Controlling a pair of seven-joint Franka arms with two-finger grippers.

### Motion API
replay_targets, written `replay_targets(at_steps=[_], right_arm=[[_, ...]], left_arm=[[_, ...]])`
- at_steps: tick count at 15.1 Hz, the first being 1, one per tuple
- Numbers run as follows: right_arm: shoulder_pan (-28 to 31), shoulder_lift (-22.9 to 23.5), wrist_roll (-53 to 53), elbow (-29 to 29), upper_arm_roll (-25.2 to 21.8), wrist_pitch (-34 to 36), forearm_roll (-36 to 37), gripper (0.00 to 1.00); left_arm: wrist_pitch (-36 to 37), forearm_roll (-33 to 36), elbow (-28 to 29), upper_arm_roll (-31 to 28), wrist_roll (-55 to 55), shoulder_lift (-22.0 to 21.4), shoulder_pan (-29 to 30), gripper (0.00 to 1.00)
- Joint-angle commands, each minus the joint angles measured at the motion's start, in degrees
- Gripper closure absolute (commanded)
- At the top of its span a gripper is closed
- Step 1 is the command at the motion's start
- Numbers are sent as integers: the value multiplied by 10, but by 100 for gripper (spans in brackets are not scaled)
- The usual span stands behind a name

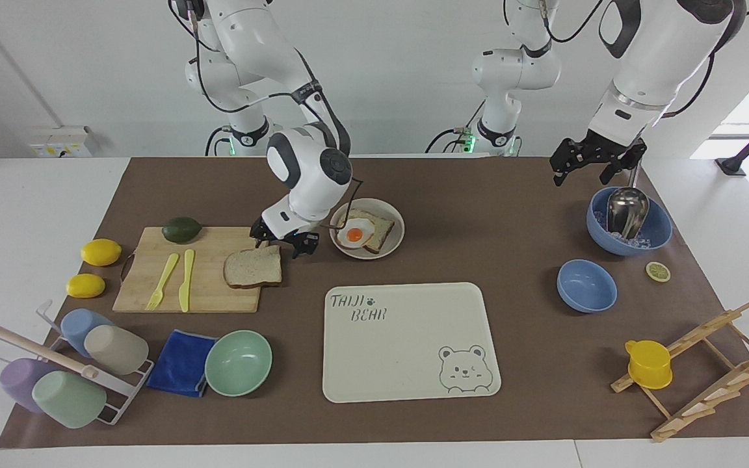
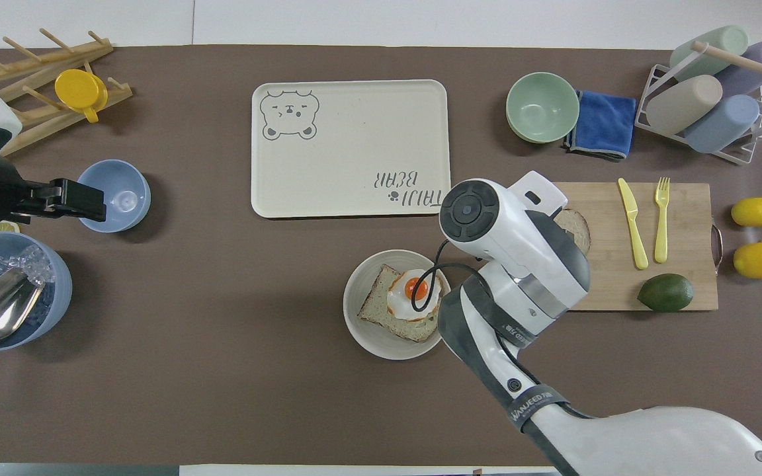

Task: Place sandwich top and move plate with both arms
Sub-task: 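Carry the bread slice over the plate and lower it onto the egg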

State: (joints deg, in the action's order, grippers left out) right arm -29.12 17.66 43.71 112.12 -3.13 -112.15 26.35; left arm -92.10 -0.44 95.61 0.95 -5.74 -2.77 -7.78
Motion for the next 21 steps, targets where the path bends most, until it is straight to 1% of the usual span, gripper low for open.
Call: replay_targets(at_steps=[1,3,7,9,14,17,20,21], right_arm=[[-1,0,12,6,-2,-15,15,0],[-1,-3,11,21,-2,-19,18,0],[4,-5,7,33,-2,-25,34,0],[3,-10,6,53,-2,-36,41,0],[5,-12,-9,63,-2,-37,50,1],[7,-13,-17,64,-2,-36,50,22],[7,-15,-20,71,-2,-38,50,37],[6,-16,-20,71,-2,-37,50,44]], left_arm=[[-5,10,7,4,0,-7,6,0],[-5,10,7,4,0,-7,6,0],[-5,10,7,4,0,-7,2,0],[-5,10,7,4,0,-7,1,0],[-5,10,7,5,0,-7,-1,0],[-4,10,7,5,1,-7,0,0],[-4,10,7,5,0,-7,-1,0],[-4,10,7,5,-1,-7,-1,0]])
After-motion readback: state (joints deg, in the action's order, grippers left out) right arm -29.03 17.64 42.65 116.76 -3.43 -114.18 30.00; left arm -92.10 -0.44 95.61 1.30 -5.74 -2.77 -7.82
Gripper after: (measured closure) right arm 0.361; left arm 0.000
